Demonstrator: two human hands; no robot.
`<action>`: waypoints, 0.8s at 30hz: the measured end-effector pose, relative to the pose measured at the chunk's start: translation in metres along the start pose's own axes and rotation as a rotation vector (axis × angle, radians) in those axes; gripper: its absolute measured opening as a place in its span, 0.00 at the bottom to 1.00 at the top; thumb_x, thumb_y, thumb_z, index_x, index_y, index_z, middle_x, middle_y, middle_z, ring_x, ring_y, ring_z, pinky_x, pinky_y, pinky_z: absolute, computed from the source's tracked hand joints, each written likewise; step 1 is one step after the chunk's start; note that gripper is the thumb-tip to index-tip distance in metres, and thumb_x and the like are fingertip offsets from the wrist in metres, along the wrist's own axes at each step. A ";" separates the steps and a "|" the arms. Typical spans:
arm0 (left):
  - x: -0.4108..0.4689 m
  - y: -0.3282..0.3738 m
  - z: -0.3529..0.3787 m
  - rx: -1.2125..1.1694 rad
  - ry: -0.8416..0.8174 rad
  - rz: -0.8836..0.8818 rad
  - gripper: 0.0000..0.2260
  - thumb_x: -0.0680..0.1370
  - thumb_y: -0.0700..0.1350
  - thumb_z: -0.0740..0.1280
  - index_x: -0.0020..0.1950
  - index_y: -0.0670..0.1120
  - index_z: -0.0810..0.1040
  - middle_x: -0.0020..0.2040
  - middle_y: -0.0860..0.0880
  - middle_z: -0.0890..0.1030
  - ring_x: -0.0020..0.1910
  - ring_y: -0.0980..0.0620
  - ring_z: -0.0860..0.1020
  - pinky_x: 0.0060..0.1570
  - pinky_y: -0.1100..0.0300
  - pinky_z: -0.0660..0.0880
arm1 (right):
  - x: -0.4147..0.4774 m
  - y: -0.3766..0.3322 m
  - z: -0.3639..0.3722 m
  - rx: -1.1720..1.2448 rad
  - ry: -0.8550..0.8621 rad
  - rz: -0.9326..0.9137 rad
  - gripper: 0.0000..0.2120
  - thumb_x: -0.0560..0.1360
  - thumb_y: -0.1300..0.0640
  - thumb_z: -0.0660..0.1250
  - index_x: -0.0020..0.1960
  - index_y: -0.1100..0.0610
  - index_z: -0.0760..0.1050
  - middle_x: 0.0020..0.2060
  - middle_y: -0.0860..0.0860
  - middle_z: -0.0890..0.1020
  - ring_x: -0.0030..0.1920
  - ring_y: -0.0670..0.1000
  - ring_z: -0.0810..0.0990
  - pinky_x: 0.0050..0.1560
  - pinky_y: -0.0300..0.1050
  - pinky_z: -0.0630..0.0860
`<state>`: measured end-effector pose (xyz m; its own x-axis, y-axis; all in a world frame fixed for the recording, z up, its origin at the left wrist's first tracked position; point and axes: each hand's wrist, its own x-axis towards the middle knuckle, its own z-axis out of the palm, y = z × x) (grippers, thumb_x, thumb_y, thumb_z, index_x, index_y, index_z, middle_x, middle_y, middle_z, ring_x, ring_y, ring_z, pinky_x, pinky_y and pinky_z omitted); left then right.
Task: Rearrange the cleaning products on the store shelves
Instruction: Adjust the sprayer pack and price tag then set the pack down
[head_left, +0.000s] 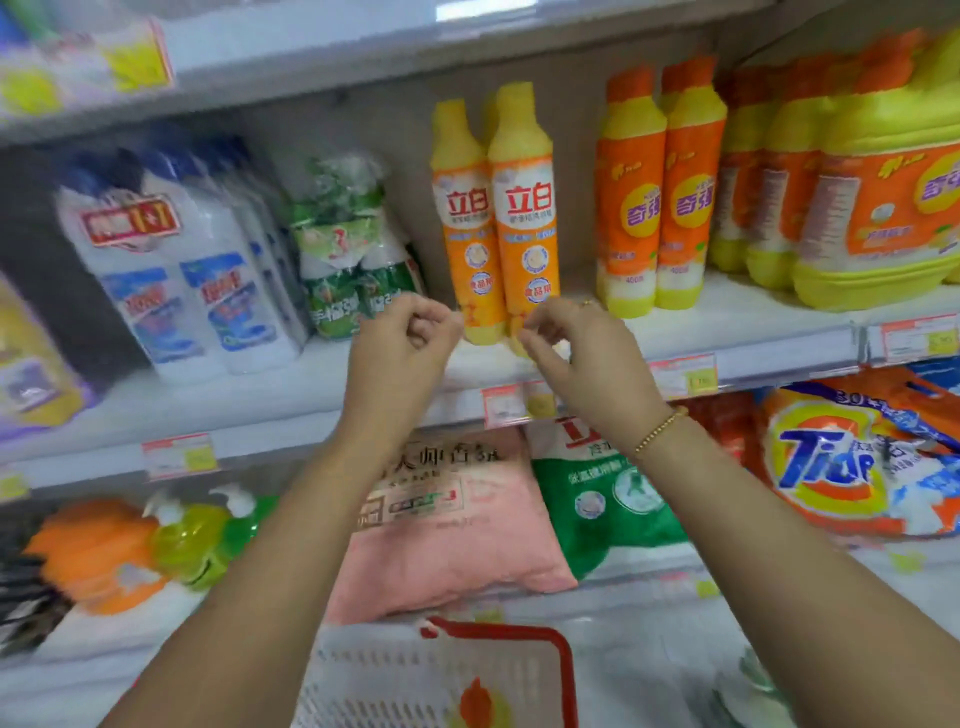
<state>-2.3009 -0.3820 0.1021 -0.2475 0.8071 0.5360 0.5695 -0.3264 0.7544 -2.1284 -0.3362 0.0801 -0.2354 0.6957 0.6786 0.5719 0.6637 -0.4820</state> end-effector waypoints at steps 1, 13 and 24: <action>0.014 -0.012 -0.014 0.014 0.065 -0.042 0.03 0.75 0.48 0.70 0.46 0.51 0.76 0.36 0.54 0.75 0.37 0.53 0.76 0.48 0.47 0.78 | 0.009 -0.005 0.018 -0.045 -0.084 0.025 0.07 0.75 0.54 0.66 0.48 0.57 0.78 0.44 0.53 0.81 0.46 0.54 0.78 0.45 0.46 0.72; 0.150 -0.088 -0.058 0.108 0.303 -0.211 0.41 0.60 0.59 0.77 0.67 0.43 0.67 0.62 0.45 0.78 0.59 0.43 0.77 0.59 0.46 0.75 | 0.003 -0.007 0.096 -0.300 0.102 -0.046 0.17 0.73 0.45 0.59 0.37 0.53 0.80 0.30 0.49 0.77 0.34 0.54 0.75 0.38 0.46 0.66; 0.140 -0.083 -0.058 0.007 0.084 -0.400 0.30 0.66 0.39 0.78 0.65 0.42 0.70 0.55 0.48 0.77 0.53 0.46 0.78 0.53 0.53 0.76 | 0.004 -0.011 0.092 -0.238 0.027 0.034 0.18 0.73 0.43 0.57 0.39 0.52 0.81 0.33 0.48 0.79 0.36 0.52 0.77 0.41 0.46 0.67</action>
<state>-2.4286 -0.2700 0.1364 -0.5138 0.8264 0.2301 0.4208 0.0090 0.9071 -2.2079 -0.3159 0.0372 -0.1938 0.7067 0.6804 0.7492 0.5544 -0.3624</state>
